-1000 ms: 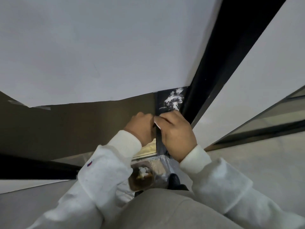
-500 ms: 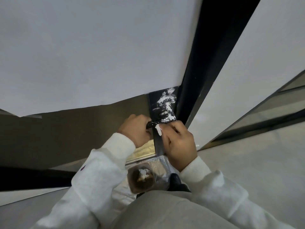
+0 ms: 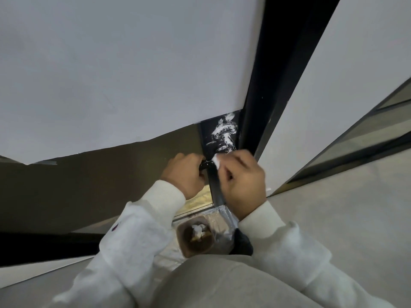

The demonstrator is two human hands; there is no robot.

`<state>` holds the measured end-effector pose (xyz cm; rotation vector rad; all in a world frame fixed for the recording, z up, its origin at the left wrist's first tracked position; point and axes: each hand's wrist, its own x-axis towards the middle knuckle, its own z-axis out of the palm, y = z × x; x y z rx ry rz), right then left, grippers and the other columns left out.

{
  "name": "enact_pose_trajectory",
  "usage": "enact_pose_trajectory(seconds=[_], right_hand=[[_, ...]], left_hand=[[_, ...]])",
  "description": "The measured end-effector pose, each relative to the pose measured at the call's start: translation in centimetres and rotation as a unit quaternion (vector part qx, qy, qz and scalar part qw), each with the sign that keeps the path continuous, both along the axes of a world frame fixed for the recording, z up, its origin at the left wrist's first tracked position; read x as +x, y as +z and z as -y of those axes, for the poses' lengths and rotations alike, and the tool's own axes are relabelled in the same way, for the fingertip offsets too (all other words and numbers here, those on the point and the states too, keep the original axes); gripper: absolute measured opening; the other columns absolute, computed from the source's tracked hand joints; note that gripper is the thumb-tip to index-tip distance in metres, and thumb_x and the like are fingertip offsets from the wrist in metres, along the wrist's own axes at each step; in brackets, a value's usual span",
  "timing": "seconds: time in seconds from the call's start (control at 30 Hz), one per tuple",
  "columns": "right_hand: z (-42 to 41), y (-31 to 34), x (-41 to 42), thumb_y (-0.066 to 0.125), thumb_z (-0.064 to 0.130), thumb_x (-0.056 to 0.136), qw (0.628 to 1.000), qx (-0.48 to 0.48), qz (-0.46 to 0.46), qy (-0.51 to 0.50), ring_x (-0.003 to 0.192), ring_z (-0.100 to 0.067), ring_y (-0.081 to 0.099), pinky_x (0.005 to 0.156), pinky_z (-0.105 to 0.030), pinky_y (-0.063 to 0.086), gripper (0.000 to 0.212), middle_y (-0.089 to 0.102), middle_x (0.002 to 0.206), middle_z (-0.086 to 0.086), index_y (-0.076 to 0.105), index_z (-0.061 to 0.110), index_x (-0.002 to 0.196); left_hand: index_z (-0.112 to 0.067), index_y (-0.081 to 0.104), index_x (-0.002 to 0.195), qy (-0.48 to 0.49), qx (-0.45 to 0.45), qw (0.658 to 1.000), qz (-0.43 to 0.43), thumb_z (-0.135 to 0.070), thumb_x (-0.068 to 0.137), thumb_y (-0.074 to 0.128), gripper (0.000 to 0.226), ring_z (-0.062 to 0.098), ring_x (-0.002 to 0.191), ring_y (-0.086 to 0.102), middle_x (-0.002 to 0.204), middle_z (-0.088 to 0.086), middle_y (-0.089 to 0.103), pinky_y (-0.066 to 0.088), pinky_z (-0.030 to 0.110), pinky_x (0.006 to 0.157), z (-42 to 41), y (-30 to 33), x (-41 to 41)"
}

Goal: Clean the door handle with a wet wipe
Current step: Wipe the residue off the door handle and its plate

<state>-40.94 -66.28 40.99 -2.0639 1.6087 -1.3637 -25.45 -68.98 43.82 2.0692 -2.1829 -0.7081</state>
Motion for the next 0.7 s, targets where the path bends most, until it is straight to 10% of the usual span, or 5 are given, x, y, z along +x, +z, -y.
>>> enact_pose_trajectory(seconds=[0.33, 0.7], right_hand=[[-0.2, 1.4, 1.3, 0.047, 0.022, 0.093, 0.993, 0.095, -0.059, 0.025, 0.085, -0.027, 0.060, 0.064, -0.040, 0.055, 0.032, 0.062, 0.098, -0.011, 0.072, 0.005, 0.102], [0.5, 0.9, 1.1, 0.064, 0.014, 0.090, 0.988, 0.032, -0.149, 0.008, 0.090, -0.033, 0.051, 0.076, -0.037, 0.043, 0.019, 0.059, 0.098, -0.016, 0.072, 0.001, 0.102]], left_hand=[[-0.031, 0.041, 0.068, -0.005, -0.011, 1.000, -0.010, -0.018, 0.084, 0.057, 0.025, 0.033, 0.088, 0.053, 0.082, 0.006, 0.058, 0.037, 0.033, 0.068, -0.2, 0.3, 0.0], [-0.034, 0.048, 0.076, -0.007, -0.039, 0.999, -0.018, -0.026, 0.083, 0.061, 0.017, 0.034, 0.081, 0.061, 0.080, 0.006, 0.067, 0.050, 0.037, 0.066, -0.5, -0.3, 0.1]])
